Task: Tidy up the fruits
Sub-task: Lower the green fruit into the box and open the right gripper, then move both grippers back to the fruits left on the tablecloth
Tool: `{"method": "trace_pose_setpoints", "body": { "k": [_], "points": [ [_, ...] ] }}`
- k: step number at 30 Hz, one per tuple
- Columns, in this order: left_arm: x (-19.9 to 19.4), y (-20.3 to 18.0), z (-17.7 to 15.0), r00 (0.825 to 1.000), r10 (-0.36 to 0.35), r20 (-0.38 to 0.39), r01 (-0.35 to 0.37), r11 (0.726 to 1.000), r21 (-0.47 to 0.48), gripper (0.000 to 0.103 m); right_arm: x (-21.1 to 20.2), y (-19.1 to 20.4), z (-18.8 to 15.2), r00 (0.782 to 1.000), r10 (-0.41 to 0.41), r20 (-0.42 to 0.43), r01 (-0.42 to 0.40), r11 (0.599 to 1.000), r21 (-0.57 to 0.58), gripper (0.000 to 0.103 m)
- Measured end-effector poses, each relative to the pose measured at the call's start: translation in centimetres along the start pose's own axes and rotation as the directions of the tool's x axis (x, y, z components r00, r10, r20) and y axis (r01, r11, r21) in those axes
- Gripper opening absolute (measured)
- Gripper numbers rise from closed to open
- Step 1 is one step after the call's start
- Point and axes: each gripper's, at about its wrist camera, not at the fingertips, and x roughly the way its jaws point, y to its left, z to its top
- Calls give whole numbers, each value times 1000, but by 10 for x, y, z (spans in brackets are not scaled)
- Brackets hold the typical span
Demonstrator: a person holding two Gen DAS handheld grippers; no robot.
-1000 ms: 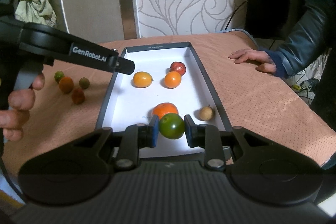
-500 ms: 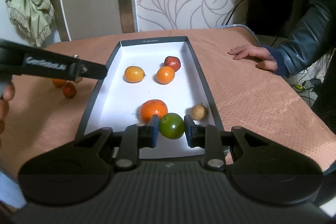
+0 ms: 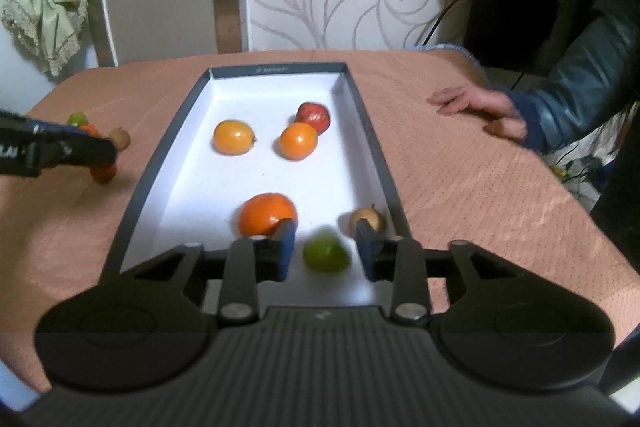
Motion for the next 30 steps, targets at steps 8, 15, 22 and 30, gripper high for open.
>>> {"method": "trace_pose_setpoints", "body": {
  "k": [8,15,22,30],
  "points": [
    [-3,30,-7,1000,25,-6,-25,999,-20,37,-9,17,10,998,-8,62,8,1000,6,40],
    [-3,68,-8,998,63,-17,-64,997,-45,37,-13,57,25,991,79,108,-73,996,-54,40],
    [2,109,-5,995,101,-21,-102,993,-54,37,-6,100,30,985,143,95,-132,985,-109,40],
    [18,135,-6,995,85,-46,-86,996,-22,37,5,137,29,981,183,58,-173,974,-149,40]
  ]
}}
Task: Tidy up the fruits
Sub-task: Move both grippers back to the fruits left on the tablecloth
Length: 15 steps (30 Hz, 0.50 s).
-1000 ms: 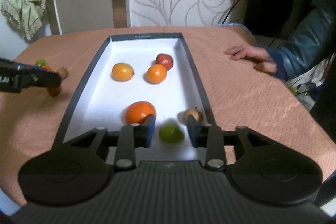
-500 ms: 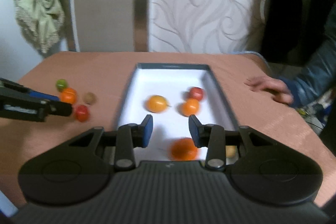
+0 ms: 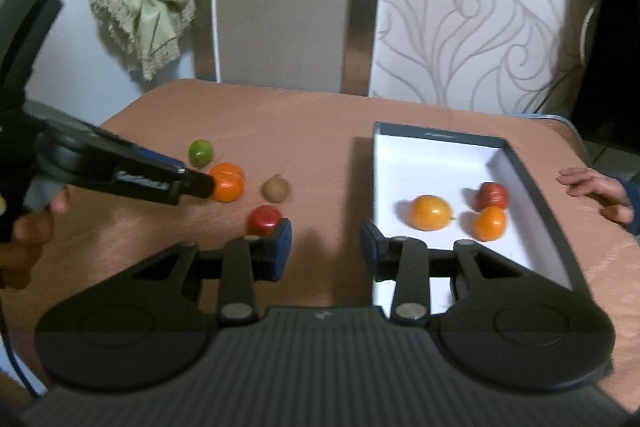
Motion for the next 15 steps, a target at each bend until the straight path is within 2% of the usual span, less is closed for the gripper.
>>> {"method": "trace_pose_setpoints", "body": {
  "k": [11,13,15],
  "points": [
    [29,8,6,998,-53,-21,54,997,59,37,33,29,-2,996,14,-83,-16,999,-33,40],
    [32,8,7,998,-60,-17,61,996,70,47,40,32,-2,996,6,-94,-10,999,-44,40],
    [33,8,8,997,-70,-16,71,994,78,49,45,34,-1,994,3,-105,-8,999,-47,40]
  ]
}}
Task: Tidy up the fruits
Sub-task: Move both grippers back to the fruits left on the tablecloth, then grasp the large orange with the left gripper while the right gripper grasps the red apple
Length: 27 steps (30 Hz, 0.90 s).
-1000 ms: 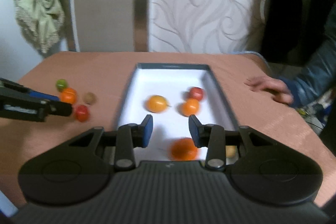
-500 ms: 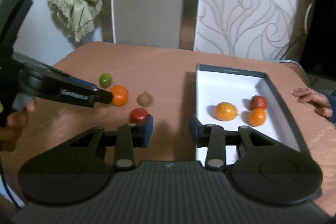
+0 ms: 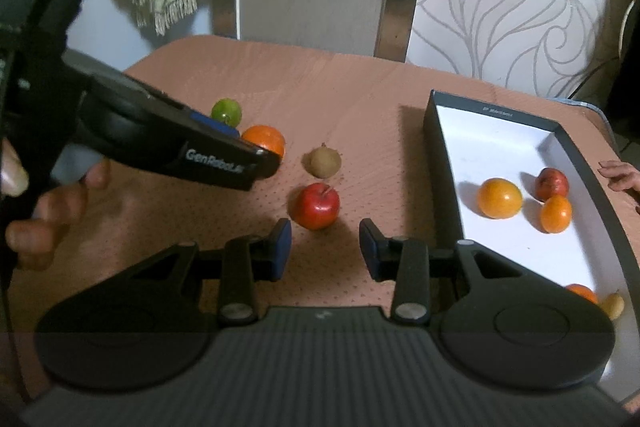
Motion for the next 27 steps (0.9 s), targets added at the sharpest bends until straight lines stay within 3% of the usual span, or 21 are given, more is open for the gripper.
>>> {"method": "trace_pose_setpoints", "body": {
  "k": [15,18,20,27],
  "points": [
    [14,13,4,999,-50,-13,50,999,7,52,21,4,9,1000,-15,-26,15,1000,3,39],
    [18,16,1,998,-58,-30,58,998,-9,50,22,3,9,1000,-11,-29,11,1000,12,39],
    [18,14,2,998,-55,-32,55,998,-4,49,21,2,9,1000,-10,-30,11,1000,19,33],
    [14,17,0,998,-56,-36,55,998,-23,42,15,2,8,999,-14,-33,14,1000,22,33]
  ]
}}
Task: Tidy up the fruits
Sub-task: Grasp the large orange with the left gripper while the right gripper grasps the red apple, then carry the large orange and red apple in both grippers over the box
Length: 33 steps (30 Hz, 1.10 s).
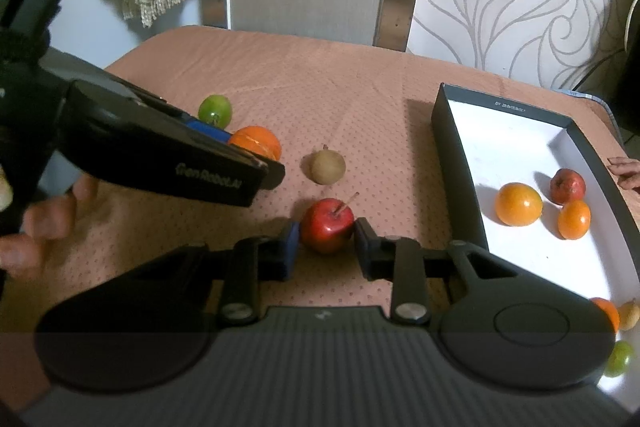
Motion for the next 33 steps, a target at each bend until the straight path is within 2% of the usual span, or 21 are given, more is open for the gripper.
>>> {"method": "trace_pose_setpoints", "body": {
  "k": [18,33],
  "points": [
    [-32,-20,5,999,6,49,-5,1000,-28,42,-56,-18,-5,996,-3,91,-2,998,59,33],
    [-46,-67,20,995,-28,91,28,1000,-1,42,-96,-62,-26,986,-113,126,93,984,152,33]
  ]
}}
